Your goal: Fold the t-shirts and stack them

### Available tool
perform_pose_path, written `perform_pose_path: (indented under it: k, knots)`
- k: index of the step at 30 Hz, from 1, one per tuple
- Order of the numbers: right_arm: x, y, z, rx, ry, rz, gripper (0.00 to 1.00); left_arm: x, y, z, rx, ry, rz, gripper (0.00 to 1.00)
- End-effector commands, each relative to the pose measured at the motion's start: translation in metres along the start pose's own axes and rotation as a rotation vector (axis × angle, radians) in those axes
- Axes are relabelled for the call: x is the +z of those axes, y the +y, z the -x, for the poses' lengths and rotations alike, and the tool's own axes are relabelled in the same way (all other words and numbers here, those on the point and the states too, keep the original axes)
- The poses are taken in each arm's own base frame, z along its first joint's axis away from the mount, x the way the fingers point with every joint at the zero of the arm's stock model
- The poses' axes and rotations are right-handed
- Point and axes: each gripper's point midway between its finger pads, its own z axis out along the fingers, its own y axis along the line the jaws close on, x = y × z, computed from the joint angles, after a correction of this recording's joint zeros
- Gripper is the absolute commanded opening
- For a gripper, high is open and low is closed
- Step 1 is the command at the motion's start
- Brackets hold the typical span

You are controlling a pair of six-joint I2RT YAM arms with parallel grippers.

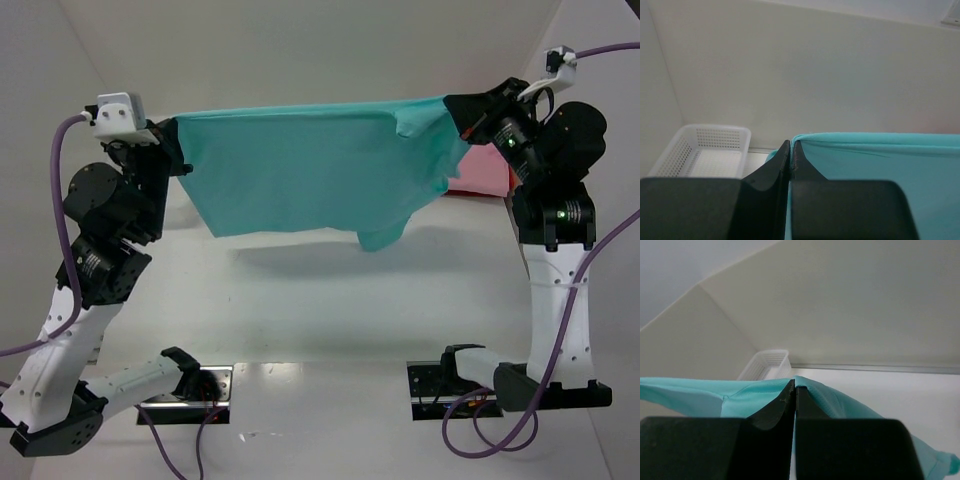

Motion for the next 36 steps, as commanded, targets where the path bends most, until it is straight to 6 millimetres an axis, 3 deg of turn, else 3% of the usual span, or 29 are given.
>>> perform_pose_path:
  k: [1, 6, 14, 29, 33, 36]
  knots:
    - [-0.017, 0.002, 0.007, -0.053, -0.043, -0.013, 0.01, 0.003, 0.018, 0.024, -0.002, -0.058, 0.107, 0.00]
    - [-0.027, 0.003, 0.018, -0.078, -0.067, -0.050, 0.01, 0.008, 0.026, 0.028, -0.009, -0.050, 0.176, 0.00]
    - [-0.043, 0.032, 0.050, -0.090, -0.137, 0.004, 0.01, 0.006, 0.025, 0.040, -0.034, -0.073, 0.167, 0.00]
    - [-0.136, 0.103, 0.106, -0.185, -0.319, 0.088, 0.01, -0.053, 0.065, 0.077, -0.082, -0.135, 0.185, 0.00]
    - [-0.141, 0.102, 0.111, -0.171, -0.340, 0.062, 0.01, -0.056, 0.068, 0.076, -0.071, -0.120, 0.196, 0.00]
    - [-0.122, 0.071, 0.093, -0.144, -0.285, -0.029, 0.01, -0.045, 0.065, 0.062, -0.041, -0.079, 0.216, 0.00]
